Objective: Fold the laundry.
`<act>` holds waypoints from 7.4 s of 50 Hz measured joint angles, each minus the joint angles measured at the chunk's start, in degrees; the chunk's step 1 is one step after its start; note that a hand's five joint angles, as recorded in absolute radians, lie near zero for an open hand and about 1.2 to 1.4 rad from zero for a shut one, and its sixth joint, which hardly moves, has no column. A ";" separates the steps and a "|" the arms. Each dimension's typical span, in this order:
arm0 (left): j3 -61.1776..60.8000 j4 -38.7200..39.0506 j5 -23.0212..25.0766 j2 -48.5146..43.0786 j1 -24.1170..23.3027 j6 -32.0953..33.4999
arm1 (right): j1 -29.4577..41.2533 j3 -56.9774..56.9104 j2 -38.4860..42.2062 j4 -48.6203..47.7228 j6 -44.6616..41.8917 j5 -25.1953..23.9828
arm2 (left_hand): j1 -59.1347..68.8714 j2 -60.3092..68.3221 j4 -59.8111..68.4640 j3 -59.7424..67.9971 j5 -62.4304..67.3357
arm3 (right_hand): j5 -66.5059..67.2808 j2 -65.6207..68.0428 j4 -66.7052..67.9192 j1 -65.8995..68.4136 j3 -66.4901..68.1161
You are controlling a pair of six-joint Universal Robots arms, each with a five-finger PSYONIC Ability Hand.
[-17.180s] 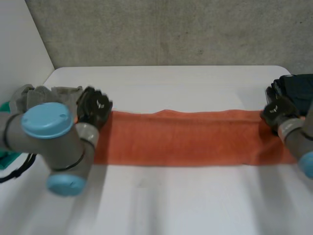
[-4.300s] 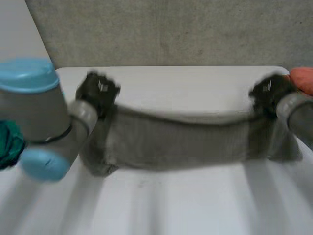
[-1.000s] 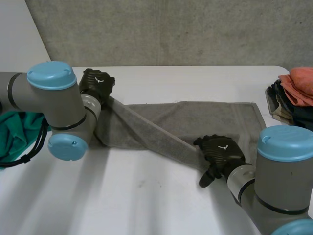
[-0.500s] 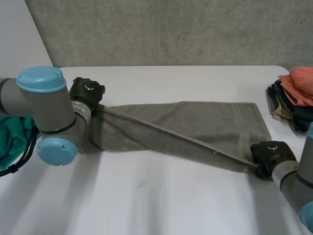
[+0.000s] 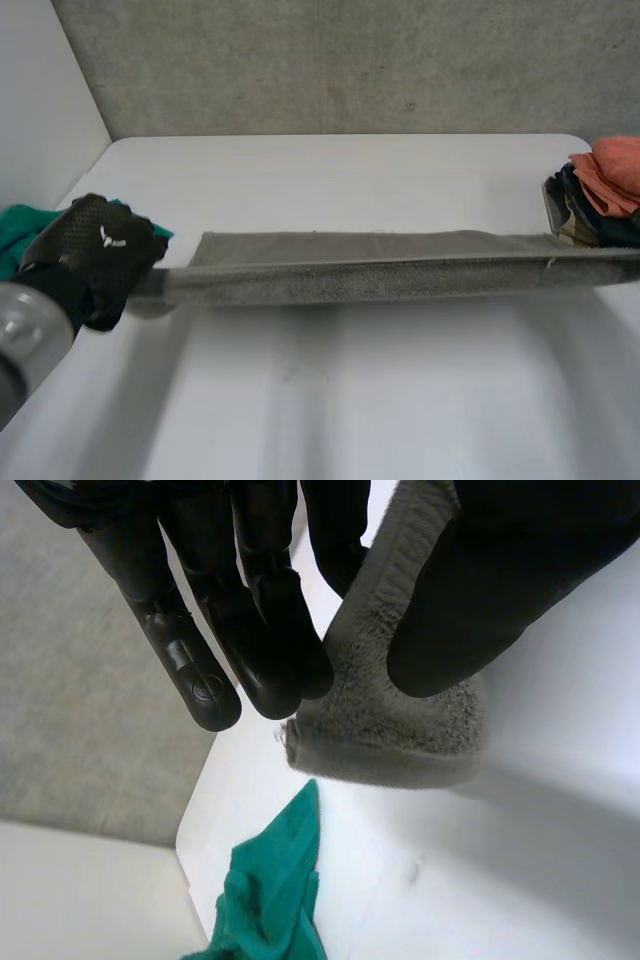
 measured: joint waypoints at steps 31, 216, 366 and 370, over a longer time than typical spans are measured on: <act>43.10 49.93 -8.24 -43.16 -0.39 8.62 | 11.56 -18.18 30.51 -73.41 7.09 3.44 | 0.00 0.04 0.04 0.03 1.90 | 1.91 0.00 0.15 0.00 0.18; -0.28 40.89 -11.42 -21.43 -11.56 -6.34 | 25.75 3.79 29.91 -34.57 35.73 -6.87 | -54.37 -57.09 -57.33 -56.55 -53.73 | -52.56 -54.66 -56.07 -50.60 -56.04; 16.43 14.74 8.90 -19.75 -13.66 -38.71 | 36.29 0.92 42.74 -60.83 34.20 -8.07 | -53.62 -57.08 -57.30 -56.54 -53.73 | -3.54 -2.11 -0.53 -7.36 -2.22; 17.04 14.86 8.93 -19.39 -13.21 -38.75 | 31.43 -1.07 38.77 -64.17 34.65 -8.17 | -53.62 -57.08 -57.30 -56.54 -53.73 | -3.54 -2.11 -0.21 -7.29 -2.22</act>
